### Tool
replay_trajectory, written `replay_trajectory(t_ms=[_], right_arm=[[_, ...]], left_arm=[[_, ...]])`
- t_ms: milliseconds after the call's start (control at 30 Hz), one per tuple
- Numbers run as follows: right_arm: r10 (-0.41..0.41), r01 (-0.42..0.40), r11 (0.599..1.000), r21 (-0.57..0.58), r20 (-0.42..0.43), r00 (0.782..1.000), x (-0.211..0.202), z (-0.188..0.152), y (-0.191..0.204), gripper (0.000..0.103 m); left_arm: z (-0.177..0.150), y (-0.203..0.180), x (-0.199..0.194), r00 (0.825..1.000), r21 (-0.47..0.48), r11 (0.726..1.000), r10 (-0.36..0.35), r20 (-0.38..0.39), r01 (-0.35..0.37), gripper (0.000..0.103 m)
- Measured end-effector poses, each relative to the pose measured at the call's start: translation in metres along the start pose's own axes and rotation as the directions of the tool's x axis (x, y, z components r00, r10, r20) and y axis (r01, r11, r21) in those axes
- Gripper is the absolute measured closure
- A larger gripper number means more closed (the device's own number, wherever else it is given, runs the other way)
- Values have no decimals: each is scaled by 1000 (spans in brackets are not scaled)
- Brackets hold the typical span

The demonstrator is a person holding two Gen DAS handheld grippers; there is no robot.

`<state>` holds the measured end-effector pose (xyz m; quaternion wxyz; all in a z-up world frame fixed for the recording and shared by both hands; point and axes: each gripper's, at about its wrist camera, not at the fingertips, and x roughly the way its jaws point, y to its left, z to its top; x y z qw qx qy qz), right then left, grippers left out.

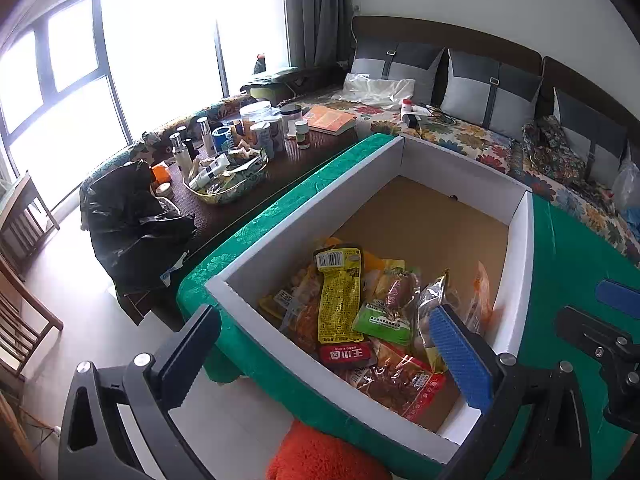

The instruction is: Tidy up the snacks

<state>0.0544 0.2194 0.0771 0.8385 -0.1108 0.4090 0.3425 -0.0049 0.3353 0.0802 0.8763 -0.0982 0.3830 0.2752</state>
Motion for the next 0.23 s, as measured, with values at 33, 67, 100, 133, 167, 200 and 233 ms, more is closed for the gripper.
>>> replay_trajectory(t_ms=[33, 67, 100, 133, 167, 200, 233], right_arm=[[-1, 1, 1000, -2, 1, 1000, 0, 0, 1, 23], [-5, 5, 1000, -4, -1, 1000, 1, 0, 1, 23], [-10, 10, 1000, -5, -6, 1000, 3, 0, 2, 23], [-12, 12, 1000, -4, -13, 1000, 5, 1, 3, 23], [-13, 12, 1000, -3, -16, 1000, 6, 1, 3, 23], [-13, 13, 1000, -4, -16, 1000, 6, 0, 4, 23], [-15, 15, 1000, -5, -14, 1000, 6, 1, 5, 23]], left_arm=[[0, 1, 1, 1000, -3, 1000, -5, -4, 5, 0], [-1, 2, 1, 1000, -11, 1000, -10, -6, 10, 0], [-3, 4, 0, 1000, -19, 1000, -18, -1, 18, 0], [-3, 4, -1, 1000, -22, 999, -25, 4, 25, 0], [-4, 4, -3, 999, -21, 999, -31, 13, 32, 0], [-4, 3, -4, 999, -15, 999, -31, 19, 31, 0], [-3, 1, -4, 999, -4, 1000, -27, 22, 27, 0]])
